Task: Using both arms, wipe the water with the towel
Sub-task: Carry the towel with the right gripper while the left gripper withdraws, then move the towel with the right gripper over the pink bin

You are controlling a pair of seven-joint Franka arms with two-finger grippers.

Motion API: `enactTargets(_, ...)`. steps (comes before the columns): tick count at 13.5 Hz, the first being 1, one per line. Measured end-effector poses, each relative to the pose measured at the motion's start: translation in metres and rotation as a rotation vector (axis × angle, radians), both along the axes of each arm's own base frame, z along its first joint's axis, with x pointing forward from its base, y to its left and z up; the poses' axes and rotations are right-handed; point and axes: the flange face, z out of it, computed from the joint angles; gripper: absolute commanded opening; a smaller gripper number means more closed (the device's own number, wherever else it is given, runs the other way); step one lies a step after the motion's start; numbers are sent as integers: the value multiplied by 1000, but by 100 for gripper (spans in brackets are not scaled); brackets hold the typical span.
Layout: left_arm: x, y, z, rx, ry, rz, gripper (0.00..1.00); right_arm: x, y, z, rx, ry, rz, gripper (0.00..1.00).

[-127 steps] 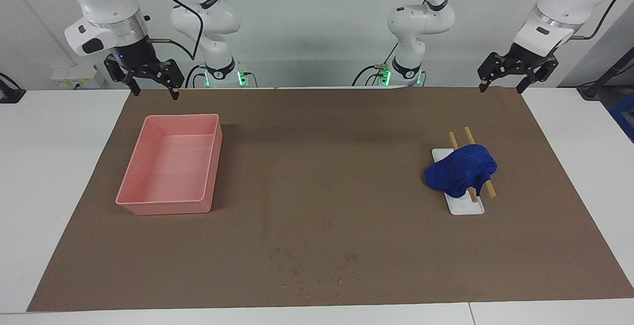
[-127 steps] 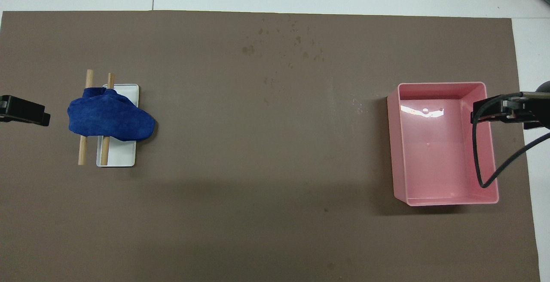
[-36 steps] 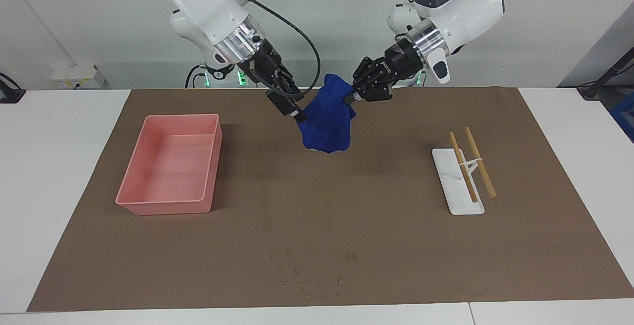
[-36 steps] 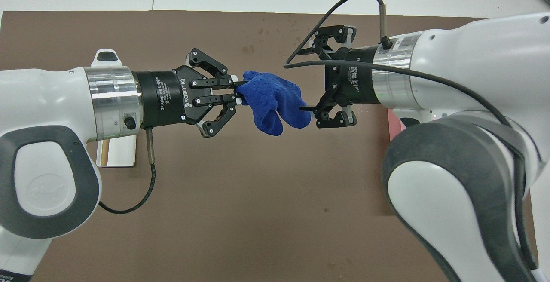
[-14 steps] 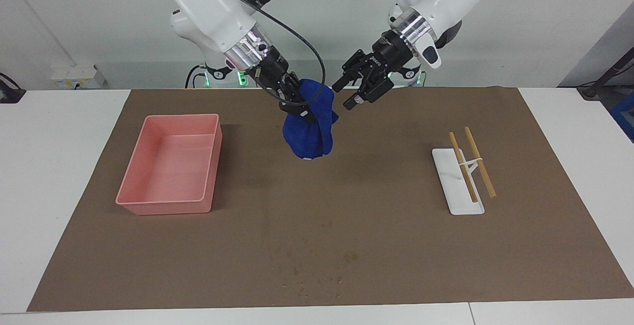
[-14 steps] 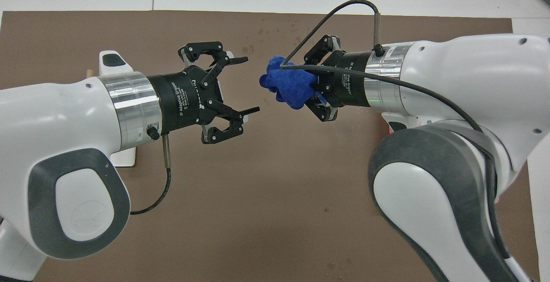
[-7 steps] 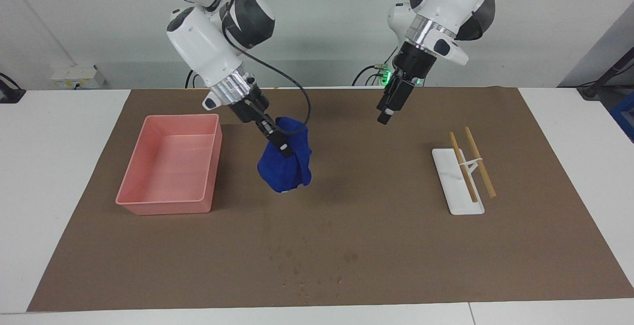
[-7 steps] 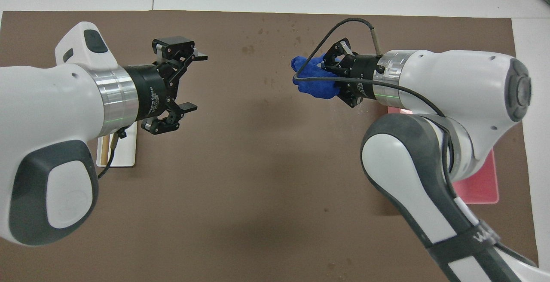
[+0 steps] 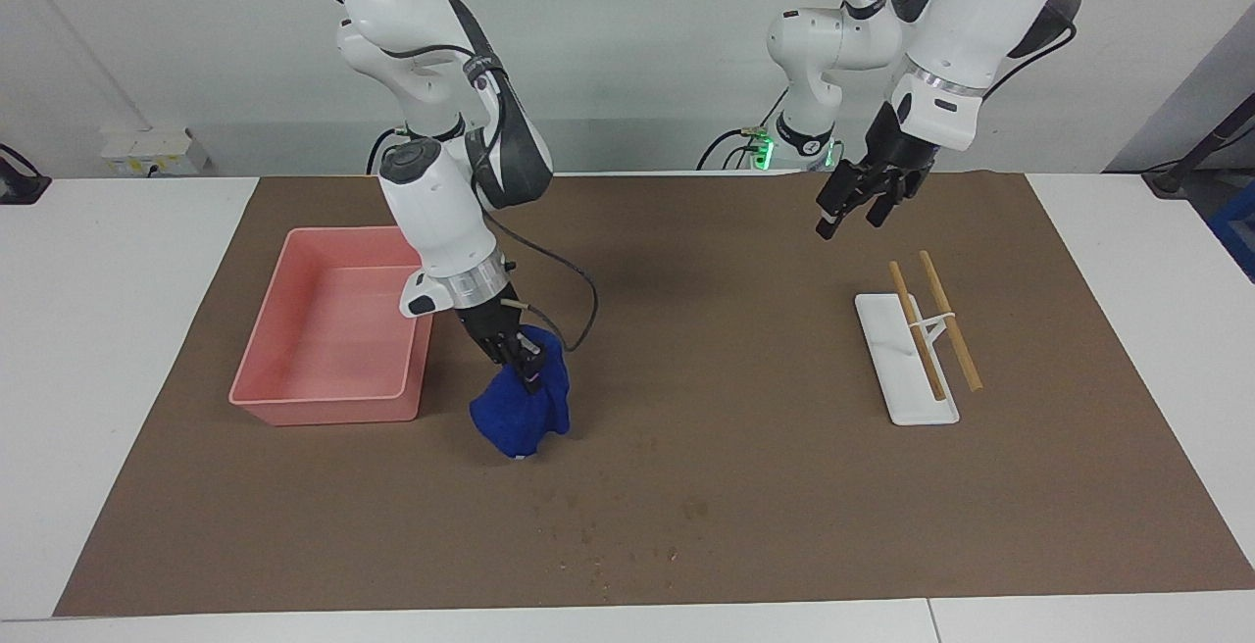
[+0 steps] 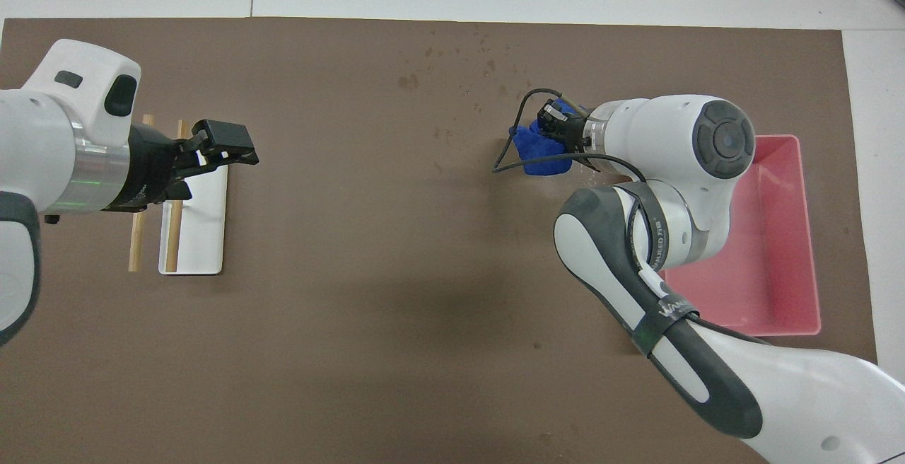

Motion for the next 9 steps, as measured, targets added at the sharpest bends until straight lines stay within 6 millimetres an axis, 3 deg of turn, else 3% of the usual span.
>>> enactTargets(3, -1, 30, 1, 132, 23, -224, 100, -22, -11, -35, -159, 90, 103, 0)
enactTargets(7, 3, 76, 10, 169, 96, -310, 100, -58, -39, -53, -286, 240, 215, 0)
enactTargets(9, 14, 81, 14, 163, 121, -328, 100, -80, -45, -59, -306, 315, 237, 0)
